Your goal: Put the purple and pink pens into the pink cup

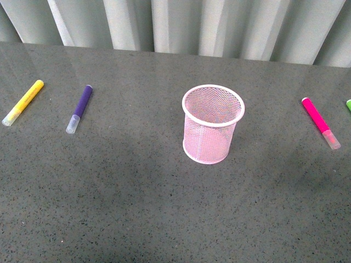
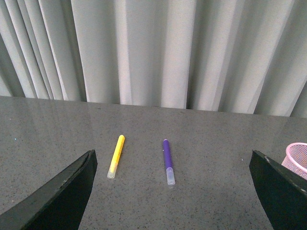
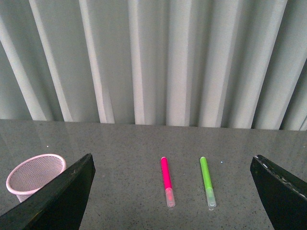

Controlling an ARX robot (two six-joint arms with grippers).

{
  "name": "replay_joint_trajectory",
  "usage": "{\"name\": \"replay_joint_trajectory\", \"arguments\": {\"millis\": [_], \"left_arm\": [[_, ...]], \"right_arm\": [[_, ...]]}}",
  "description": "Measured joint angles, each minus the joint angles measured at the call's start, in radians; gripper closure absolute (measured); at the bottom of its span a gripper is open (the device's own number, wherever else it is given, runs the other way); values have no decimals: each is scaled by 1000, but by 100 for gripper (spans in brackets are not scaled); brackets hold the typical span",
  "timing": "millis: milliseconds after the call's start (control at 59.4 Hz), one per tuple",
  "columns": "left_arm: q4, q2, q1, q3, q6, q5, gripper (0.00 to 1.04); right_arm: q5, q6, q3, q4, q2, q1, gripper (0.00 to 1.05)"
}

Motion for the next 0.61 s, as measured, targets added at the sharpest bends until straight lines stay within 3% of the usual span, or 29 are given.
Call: {"name": "replay_joint_trajectory", "arguments": {"millis": [606], "left_arm": [[0,0,0,0,0,0,7]], "right_arm": [[0,0,0,0,0,0,7]]}}
